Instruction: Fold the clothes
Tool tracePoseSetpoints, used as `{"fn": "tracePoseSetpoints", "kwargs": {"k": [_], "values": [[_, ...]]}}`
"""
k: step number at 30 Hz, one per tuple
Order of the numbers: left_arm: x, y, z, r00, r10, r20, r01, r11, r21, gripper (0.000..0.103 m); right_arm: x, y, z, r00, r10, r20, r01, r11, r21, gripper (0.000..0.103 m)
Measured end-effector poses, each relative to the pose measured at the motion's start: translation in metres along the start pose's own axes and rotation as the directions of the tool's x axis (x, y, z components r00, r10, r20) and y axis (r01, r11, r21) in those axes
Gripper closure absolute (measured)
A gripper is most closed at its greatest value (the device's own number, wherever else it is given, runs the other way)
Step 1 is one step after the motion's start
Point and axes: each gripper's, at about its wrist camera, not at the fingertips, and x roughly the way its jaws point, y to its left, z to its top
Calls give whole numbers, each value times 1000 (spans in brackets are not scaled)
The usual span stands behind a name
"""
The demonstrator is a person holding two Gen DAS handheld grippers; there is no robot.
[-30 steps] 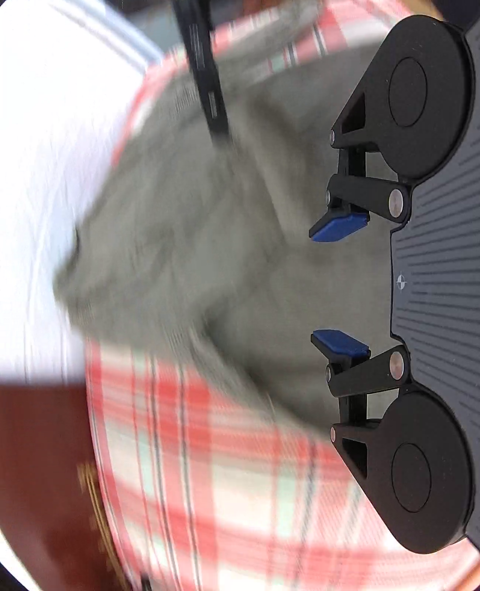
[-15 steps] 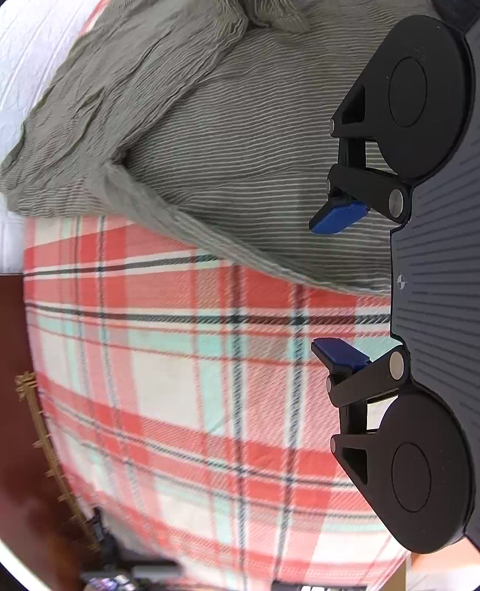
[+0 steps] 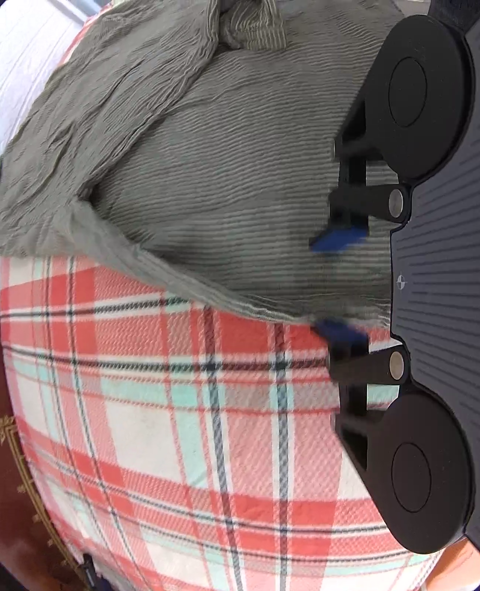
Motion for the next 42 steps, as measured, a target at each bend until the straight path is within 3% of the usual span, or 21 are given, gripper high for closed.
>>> {"fn": "tracePoseSetpoints", "kwargs": {"k": [1,2,5,8,13,17,21,23,25,29,30,33,37,42], "values": [[0,-2,0,1000,-3,1,3,1000,6,78,2,3,0,1000,4,-15,-4,1000,-1,67],[0,-4,0,1000,-6,2,6,1000,10,96,2,4,2,1000,9,-26,-9,1000,3,95],[-8,-7,-2,1000,-11,23,10,1000,13,103,-14,8,3,1000,23,-6,-23,1000,7,97],[-26,-15,-6,998,-15,59,13,999,39,103,-45,10,6,998,31,53,-31,1000,5,97],[-49,-44,-14,995,-55,82,42,988,152,103,-88,-2,16,989,-21,148,19,1000,15,97],[-47,-73,-16,995,-81,55,63,961,269,103,-88,-22,25,980,-114,165,105,993,62,97],[-40,-97,-21,992,-123,23,109,942,316,103,-66,-31,33,976,-174,129,167,984,68,97],[-35,-106,-22,991,-133,7,123,936,331,98,-54,-35,36,971,-217,102,211,975,72,97],[-29,-111,-25,990,-140,-16,137,933,333,80,-45,-39,38,966,-250,66,244,966,82,94],[-26,-105,-31,989,-139,-46,146,940,309,66,-48,-33,37,938,-344,35,342,938,46,73],[-32,-101,-33,989,-145,-38,149,943,296,58,-52,-30,37,928,-370,46,369,929,28,67],[-55,-82,-43,988,-157,10,149,957,248,49,-72,-18,40,900,-419,121,424,906,-15,55],[-80,-48,-56,988,-134,70,122,980,159,47,-97,7,55,893,-384,236,410,909,-71,50],[-68,-16,-69,992,-120,43,117,991,59,48,-94,47,83,931,-234,279,281,949,-145,50]]}}
